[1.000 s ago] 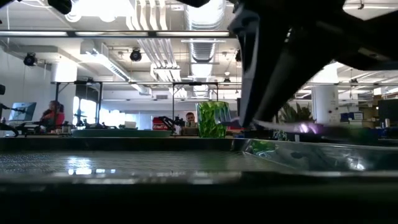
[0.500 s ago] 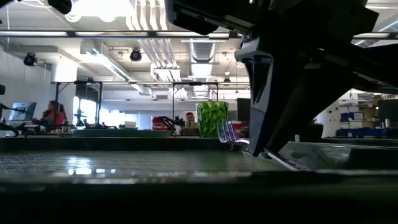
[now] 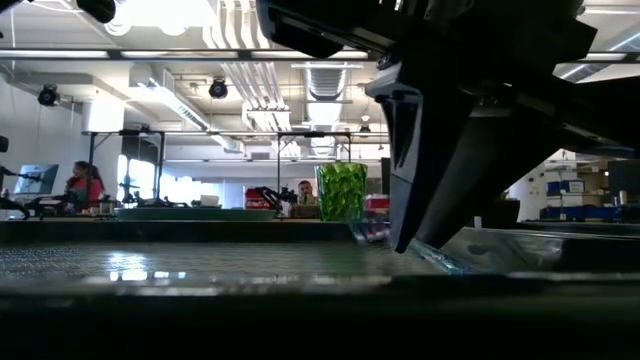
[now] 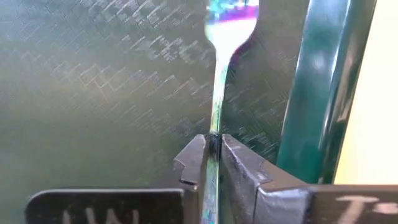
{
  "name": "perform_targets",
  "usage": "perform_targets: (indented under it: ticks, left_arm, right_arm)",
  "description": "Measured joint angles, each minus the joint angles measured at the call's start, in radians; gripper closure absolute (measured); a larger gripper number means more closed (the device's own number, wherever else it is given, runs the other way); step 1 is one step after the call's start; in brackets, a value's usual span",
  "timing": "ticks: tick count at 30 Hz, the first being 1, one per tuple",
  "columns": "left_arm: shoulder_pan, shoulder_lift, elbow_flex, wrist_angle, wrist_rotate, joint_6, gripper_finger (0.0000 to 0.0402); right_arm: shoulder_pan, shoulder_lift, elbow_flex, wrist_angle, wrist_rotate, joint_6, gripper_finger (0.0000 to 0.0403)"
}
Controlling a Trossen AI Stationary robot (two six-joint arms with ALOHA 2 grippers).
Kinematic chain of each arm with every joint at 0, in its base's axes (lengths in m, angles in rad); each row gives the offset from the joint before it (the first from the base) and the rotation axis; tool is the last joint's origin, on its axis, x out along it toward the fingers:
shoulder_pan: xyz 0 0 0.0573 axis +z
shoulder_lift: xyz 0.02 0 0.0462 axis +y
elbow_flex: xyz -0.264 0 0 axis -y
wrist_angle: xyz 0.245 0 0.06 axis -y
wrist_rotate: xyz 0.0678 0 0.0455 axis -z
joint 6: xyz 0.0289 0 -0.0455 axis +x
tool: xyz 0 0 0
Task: Pick and place plate/cup/fork/spoon on tray
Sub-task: Put the fork on the right of the serving tray, then put the spoon on the serving tray
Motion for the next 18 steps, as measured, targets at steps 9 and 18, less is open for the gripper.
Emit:
perform_targets:
  ticks: [9, 18]
  left_arm:
    - [0.000, 0.000, 0.000, 0.000, 0.000, 0.000, 0.0210]
    - [0.000, 0.000, 0.000, -0.001, 0.000, 0.000, 0.0210]
  right_arm:
    - [-0.007, -0.003, 0.000, -0.003, 0.000, -0.044, 0.0309]
    - [-0.016, -0.113, 0.000, -0.232, 0.000, -0.096, 0.0298]
